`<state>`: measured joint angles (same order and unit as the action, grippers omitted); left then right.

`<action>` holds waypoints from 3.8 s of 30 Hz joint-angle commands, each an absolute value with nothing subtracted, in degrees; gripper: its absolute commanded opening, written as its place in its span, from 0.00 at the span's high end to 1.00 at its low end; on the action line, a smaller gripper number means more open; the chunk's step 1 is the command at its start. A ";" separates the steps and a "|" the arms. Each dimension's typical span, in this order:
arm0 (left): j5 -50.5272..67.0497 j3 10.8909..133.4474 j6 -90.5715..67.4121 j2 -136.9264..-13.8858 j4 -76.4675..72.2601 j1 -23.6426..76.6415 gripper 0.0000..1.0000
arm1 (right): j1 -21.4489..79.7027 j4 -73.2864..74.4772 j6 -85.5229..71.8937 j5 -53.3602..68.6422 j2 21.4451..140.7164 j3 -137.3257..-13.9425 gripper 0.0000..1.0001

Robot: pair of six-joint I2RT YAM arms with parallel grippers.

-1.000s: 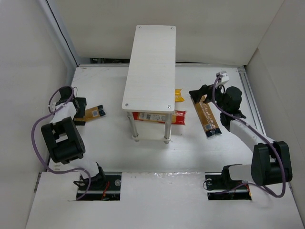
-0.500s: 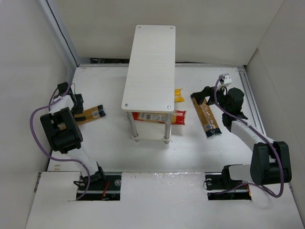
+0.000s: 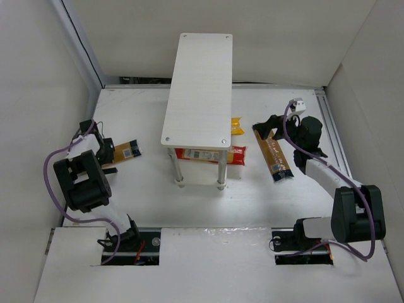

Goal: Place and organize the pasta boxes and bags onto the shelf

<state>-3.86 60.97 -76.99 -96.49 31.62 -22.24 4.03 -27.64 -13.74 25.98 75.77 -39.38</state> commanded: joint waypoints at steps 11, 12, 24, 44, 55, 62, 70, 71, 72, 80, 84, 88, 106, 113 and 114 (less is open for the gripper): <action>-3.50 64.93 -84.55 -102.12 33.74 -25.14 0.00 | 3.16 -30.59 -13.01 29.18 75.76 -38.23 0.00; -4.04 66.00 -84.55 -102.74 34.62 -25.14 0.00 | 3.16 -30.59 -13.01 29.18 75.76 -38.23 0.00; -5.27 71.02 -81.48 -110.23 35.24 -25.14 0.76 | 3.16 -31.11 -13.01 29.97 77.61 -38.76 0.00; -18.46 70.21 -37.40 -63.29 8.44 -6.42 1.00 | 3.16 -31.11 -11.95 33.22 72.95 -37.62 0.00; 24.49 86.12 -4.15 -61.60 -5.62 -2.90 1.00 | 3.16 -31.11 -8.00 37.70 71.20 -37.62 0.00; 34.98 112.02 19.22 -79.16 14.29 7.10 1.00 | 2.64 -25.85 -3.26 33.77 64.61 -37.62 0.00; 27.87 128.05 31.36 -90.78 21.18 14.93 1.00 | 1.58 -18.46 0.00 24.88 55.56 -37.01 0.00; 26.30 128.06 34.42 -91.31 21.18 17.12 1.00 | 1.06 -18.46 0.00 23.57 54.94 -36.48 0.00; 24.63 127.10 34.45 -91.32 21.18 18.62 1.00 | 1.05 -18.46 0.00 23.03 54.32 -36.47 0.00; -1.83 125.60 50.61 -101.51 21.80 35.67 1.00 | 0.53 -17.93 -0.53 16.70 49.31 -32.96 0.00; -5.01 123.14 52.65 -102.83 17.33 36.21 1.00 | -0.53 -16.71 -0.53 16.70 47.99 -31.64 0.00; -5.62 119.81 54.40 -102.31 15.92 36.21 1.00 | -1.14 -16.08 -0.53 17.31 47.46 -31.64 0.00; 5.26 101.08 63.81 -85.70 18.81 36.22 0.63 | -1.14 -15.56 -1.05 17.93 49.92 -32.25 0.00; 6.06 98.17 58.72 -79.90 13.89 36.21 0.00 | -1.14 -17.31 -2.29 18.98 51.15 -32.26 0.00; 6.06 98.17 57.93 -79.89 13.89 36.21 0.00 | -1.14 -17.31 -2.29 18.98 51.15 -32.26 0.00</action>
<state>4.01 98.21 60.95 -82.94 17.41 36.47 -0.78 -14.57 -1.48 18.02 51.44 -30.96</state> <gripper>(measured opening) 0.997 0.998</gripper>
